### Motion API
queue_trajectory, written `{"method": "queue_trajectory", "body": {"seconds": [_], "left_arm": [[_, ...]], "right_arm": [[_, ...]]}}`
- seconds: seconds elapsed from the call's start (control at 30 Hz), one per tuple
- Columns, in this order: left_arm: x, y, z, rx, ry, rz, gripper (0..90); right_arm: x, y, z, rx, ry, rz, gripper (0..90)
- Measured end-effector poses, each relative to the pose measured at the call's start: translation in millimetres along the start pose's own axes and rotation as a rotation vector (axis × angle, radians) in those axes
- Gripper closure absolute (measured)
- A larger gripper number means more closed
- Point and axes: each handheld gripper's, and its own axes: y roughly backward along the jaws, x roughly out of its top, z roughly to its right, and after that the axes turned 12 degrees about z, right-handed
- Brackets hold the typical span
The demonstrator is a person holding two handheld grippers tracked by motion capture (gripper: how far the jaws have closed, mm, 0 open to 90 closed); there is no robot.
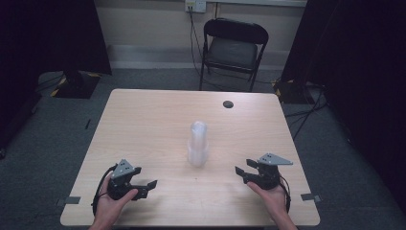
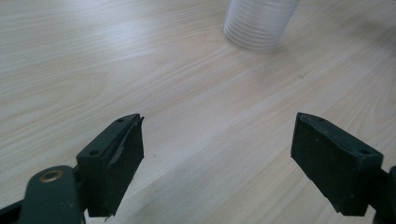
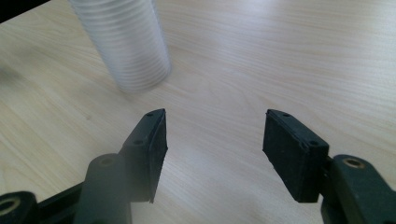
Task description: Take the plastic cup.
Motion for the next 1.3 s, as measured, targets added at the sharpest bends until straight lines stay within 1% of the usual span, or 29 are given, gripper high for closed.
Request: {"method": "queue_trajectory", "body": {"seconds": [0.1,0.17,0.33,0.4,0.47,0.53,0.57,0.6,0.73,0.87,1.1,1.23,1.3], "left_arm": [[-1.1,0.2,1.0,-0.001,0.004,-0.005,17.1],[-0.8,1.1,1.6,-0.001,0.001,-0.002,17.1],[0.3,1.9,2.8,-0.004,-0.004,0.011,17.1],[0.1,1.3,2.4,-0.003,0.001,0.004,17.0],[0.0,0.6,1.8,0.000,-0.004,0.001,17.0],[-0.1,0.2,2.5,-0.002,0.000,0.002,17.0],[-0.1,0.2,2.5,-0.002,0.000,0.002,17.1],[0.0,0.5,2.8,-0.003,-0.005,0.003,17.1],[-0.6,1.3,2.5,-0.005,-0.003,0.002,17.0],[-0.2,2.6,2.0,0.000,-0.006,0.005,17.1],[-0.2,1.5,2.8,-0.004,-0.006,0.006,17.2],[-0.5,1.9,2.5,-0.001,-0.011,0.003,17.3],[-0.5,1.8,2.3,0.000,-0.007,0.003,17.5]], "right_arm": [[2.7,0.5,-5.3,0.019,0.005,-0.001,39.1],[4.8,0.4,-8.3,0.029,0.000,0.012,39.0],[17.0,1.4,-15.4,0.059,0.027,0.041,38.3],[19.9,0.2,-17.6,0.071,0.032,0.040,38.2],[23.5,-2.7,-21.0,0.082,0.040,0.043,37.9],[27.7,-5.9,-24.0,0.098,0.049,0.052,37.6],[27.7,-5.9,-24.0,0.098,0.049,0.052,37.6],[32.1,-9.2,-28.0,0.108,0.057,0.064,37.0],[39.7,-15.1,-35.6,0.130,0.070,0.079,36.1],[46.1,-22.0,-41.6,0.156,0.073,0.089,33.3],[56.8,-31.1,-50.0,0.186,0.092,0.110,30.4],[63.0,-36.3,-53.9,0.202,0.097,0.117,28.7],[66.1,-39.0,-55.6,0.207,0.097,0.127,28.5]]}}
